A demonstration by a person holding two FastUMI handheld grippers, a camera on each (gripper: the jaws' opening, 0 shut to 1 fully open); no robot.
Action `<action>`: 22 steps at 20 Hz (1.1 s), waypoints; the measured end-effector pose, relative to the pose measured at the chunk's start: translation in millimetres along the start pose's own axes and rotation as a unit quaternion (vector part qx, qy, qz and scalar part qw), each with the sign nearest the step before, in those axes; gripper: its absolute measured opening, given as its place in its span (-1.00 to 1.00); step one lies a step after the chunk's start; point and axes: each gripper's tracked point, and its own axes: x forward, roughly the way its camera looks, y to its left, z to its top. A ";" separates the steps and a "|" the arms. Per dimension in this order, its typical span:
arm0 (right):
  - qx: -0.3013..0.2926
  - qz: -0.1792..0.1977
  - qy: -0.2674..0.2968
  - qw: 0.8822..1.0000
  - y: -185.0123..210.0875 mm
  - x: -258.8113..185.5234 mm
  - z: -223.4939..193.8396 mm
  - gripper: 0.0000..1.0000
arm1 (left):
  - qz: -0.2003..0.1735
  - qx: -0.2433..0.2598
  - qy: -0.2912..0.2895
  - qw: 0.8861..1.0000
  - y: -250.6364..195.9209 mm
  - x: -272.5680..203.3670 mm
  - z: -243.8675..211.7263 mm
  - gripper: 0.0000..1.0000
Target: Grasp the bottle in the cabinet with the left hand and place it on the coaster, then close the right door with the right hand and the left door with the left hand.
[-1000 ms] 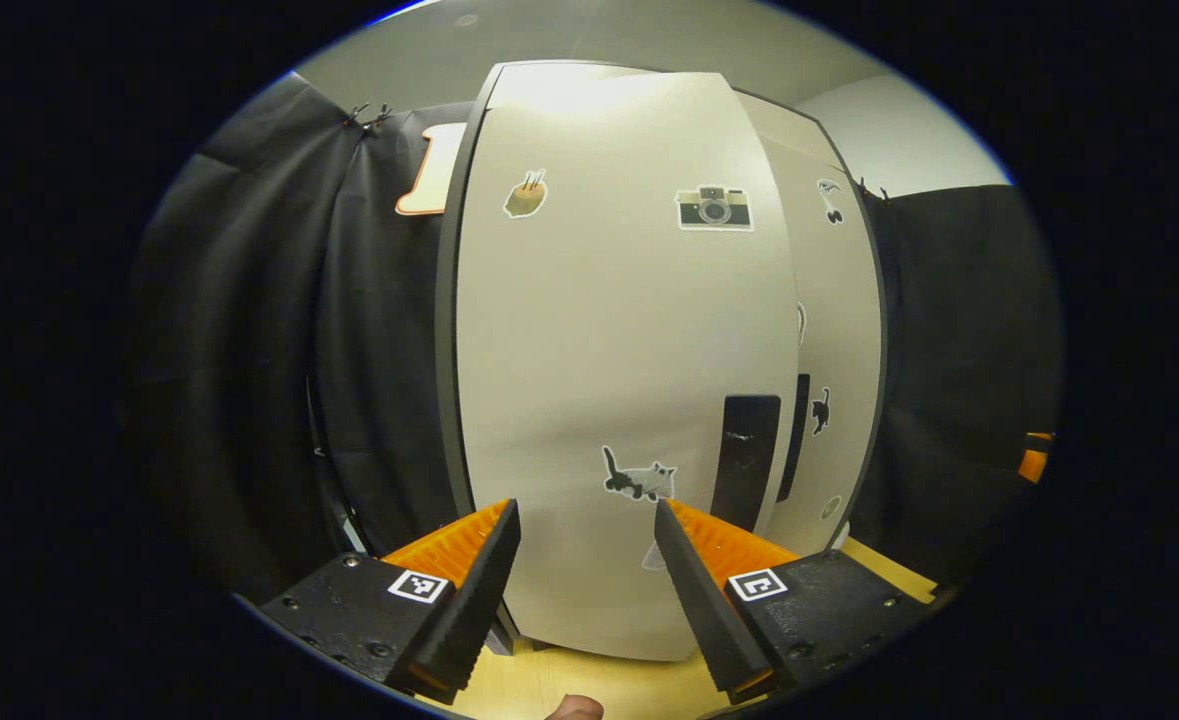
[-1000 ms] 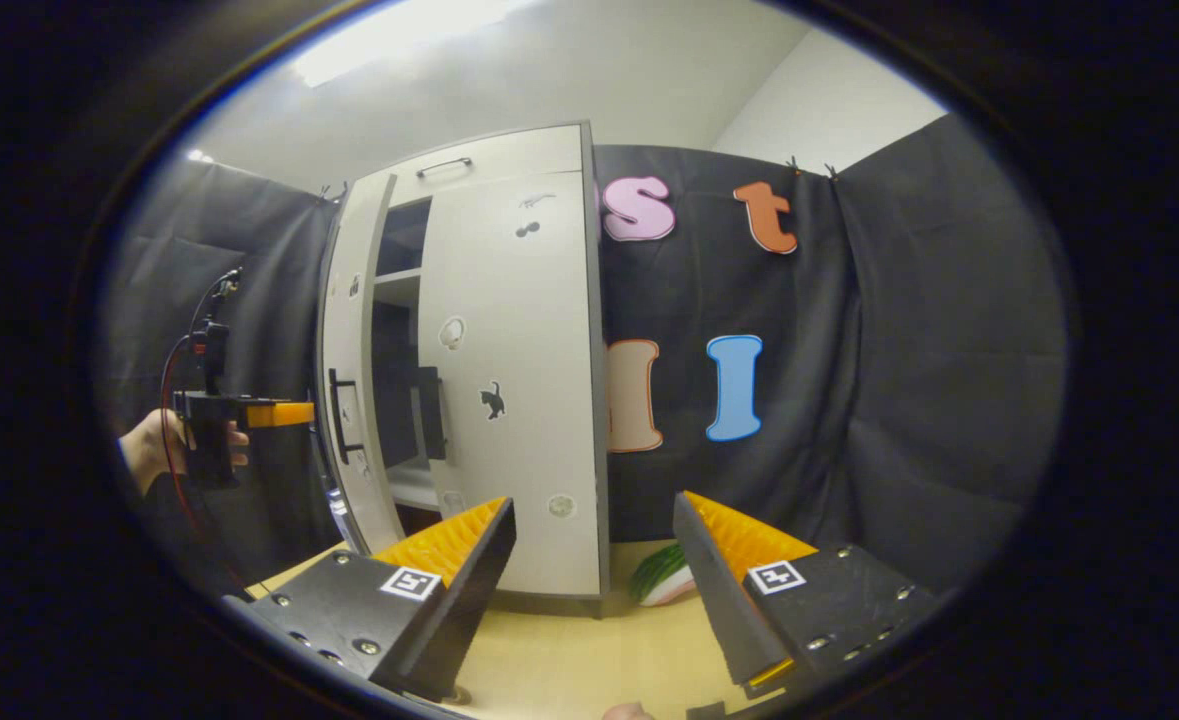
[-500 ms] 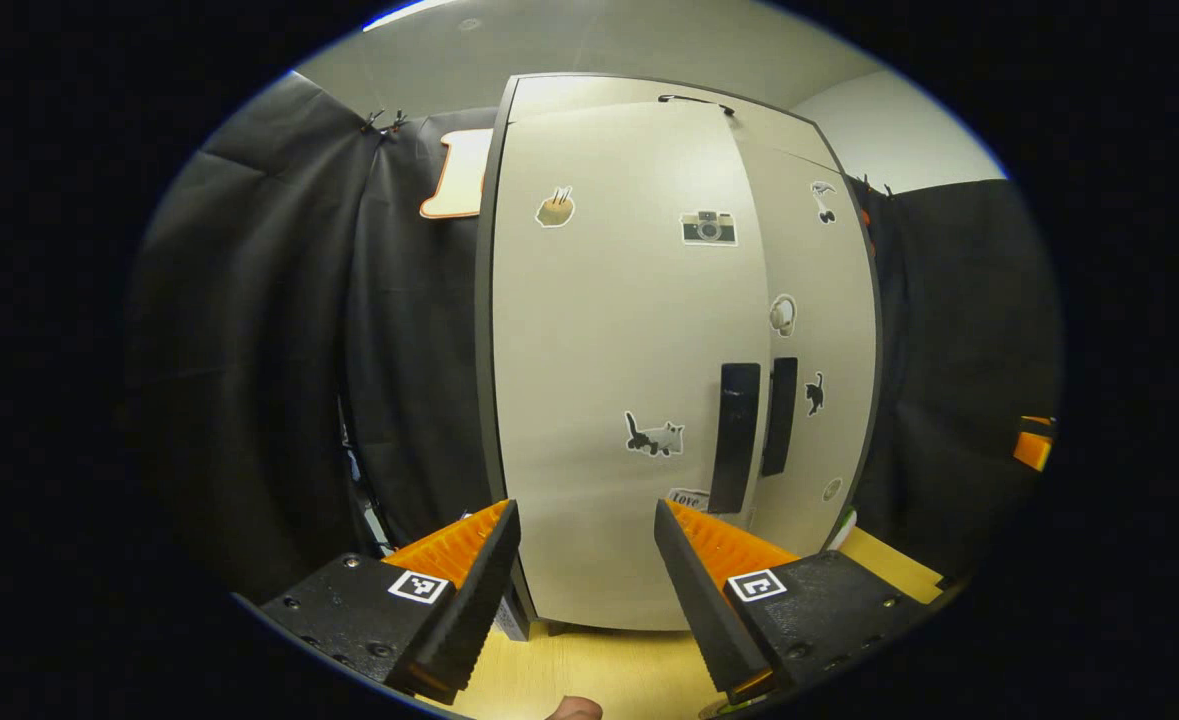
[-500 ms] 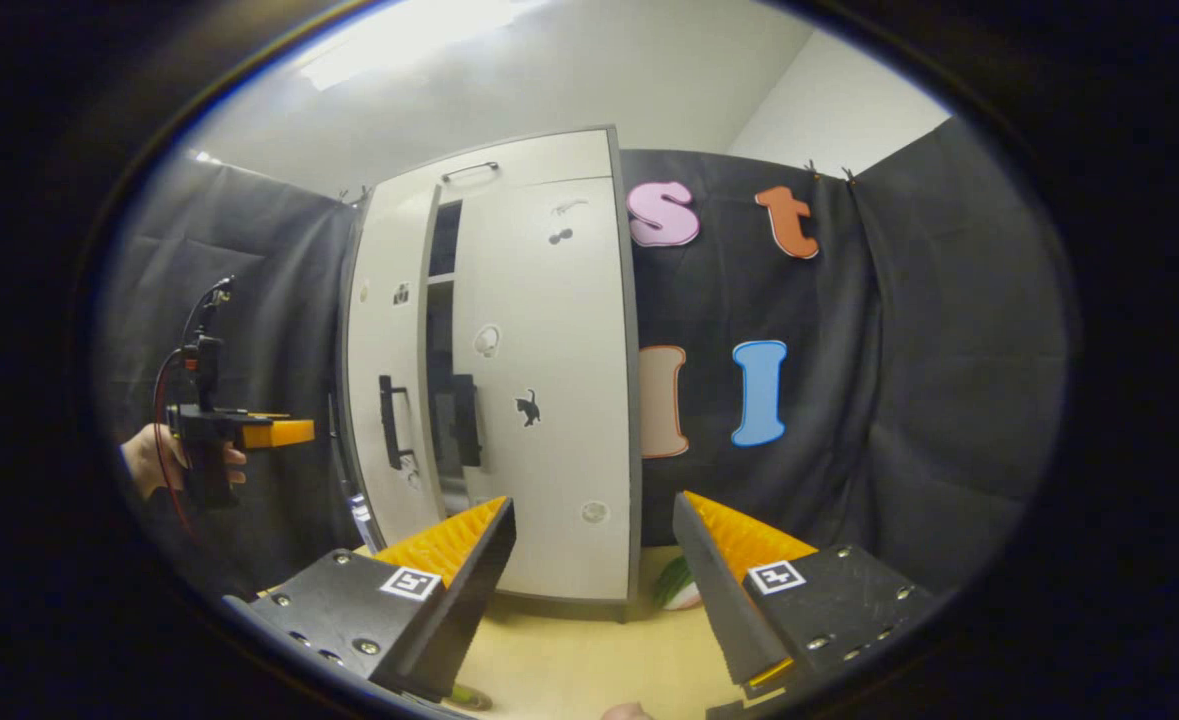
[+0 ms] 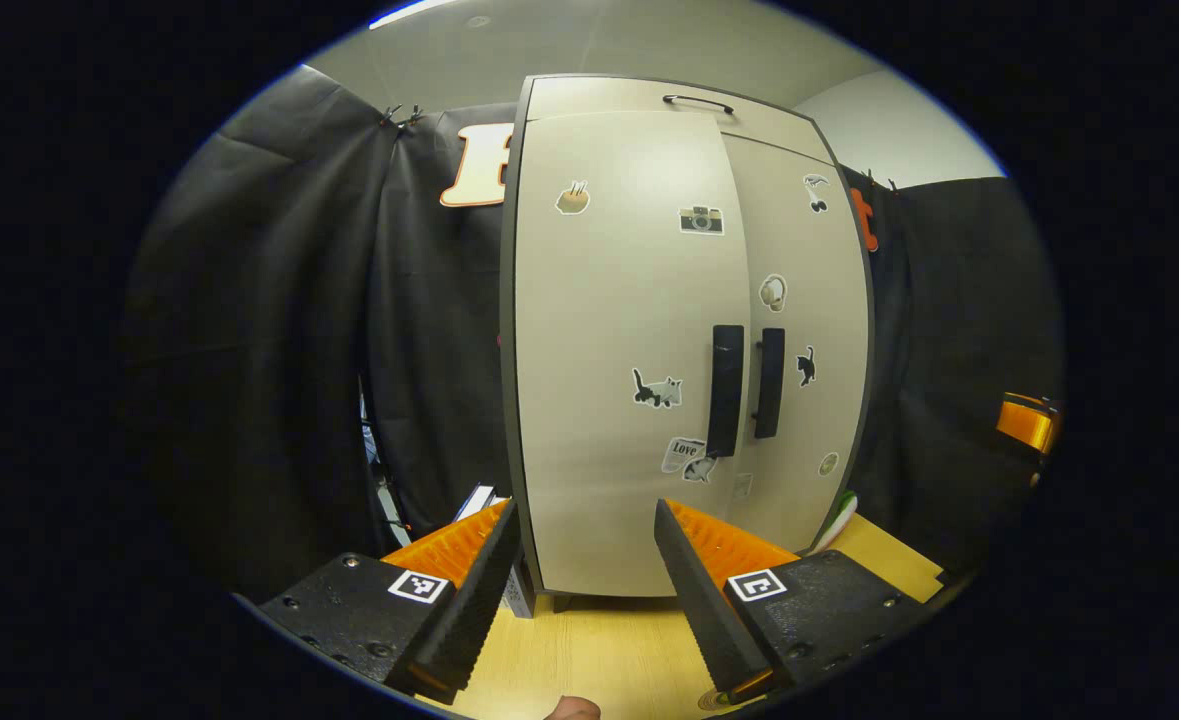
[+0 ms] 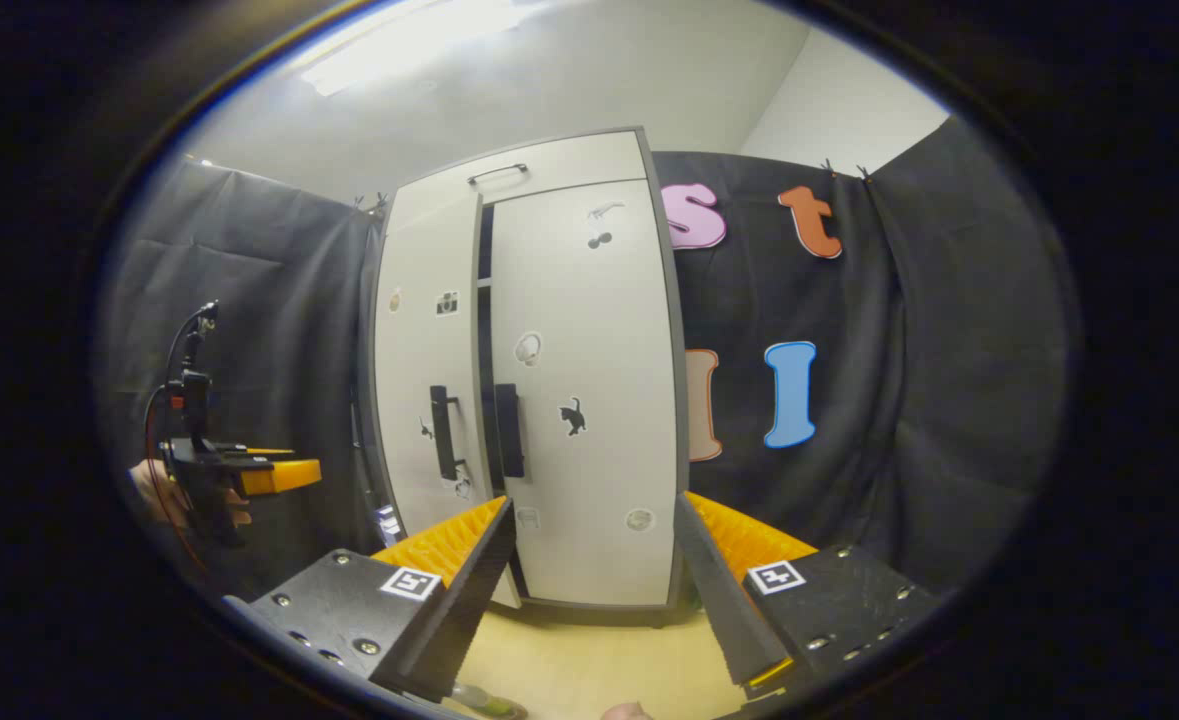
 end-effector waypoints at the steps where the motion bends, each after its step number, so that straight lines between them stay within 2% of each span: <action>1: 0.002 0.001 -0.002 1.000 4.6 1.3 1.0 0.92 | 0.001 -0.002 0.000 1.000 -0.2 -4.4 -2.9 0.73; 5: 0.010 0.002 -0.008 1.000 24.1 7.5 6.5 0.92 | 0.006 0.004 0.006 1.000 -0.6 -17.2 -13.8 0.72; 9: 0.012 0.002 -0.010 1.000 38.9 12.1 9.2 0.92 | 0.015 0.035 -0.015 0.999 -10.1 -29.4 -5.3 0.73; 11: 0.010 0.001 -0.009 1.000 44.3 13.8 7.3 0.99 | 0.001 0.022 -0.017 1.000 -24.5 -35.4 -5.1 0.72; 13: 0.008 0.000 -0.009 1.000 49.6 14.7 6.5 0.92 | -0.011 0.006 -0.013 1.000 -36.7 -39.8 -5.6 0.73; 16: 0.008 0.001 -0.006 1.000 54.8 18.0 2.8 0.92 | -0.008 0.007 -0.011 1.000 -41.5 -40.8 -6.3 0.70; 18: 0.004 -0.003 -0.004 1.000 55.0 19.1 1.3 0.99 | -0.005 0.004 -0.010 1.000 -41.8 -39.4 -6.0 0.73; 20: 0.001 -0.007 -0.008 1.000 54.8 18.4 1.0 0.84 | -0.006 0.004 -0.013 1.000 -41.4 -38.3 -3.0 0.73; 21: -0.002 -0.012 -0.011 1.000 53.7 16.2 1.7 0.84 | -0.007 0.007 -0.016 1.000 -40.8 -37.4 -0.6 0.72; 22: -0.006 -0.015 -0.013 1.000 51.5 16.1 2.1 0.92 | -0.008 0.010 -0.018 1.000 -40.7 -36.2 2.0 0.72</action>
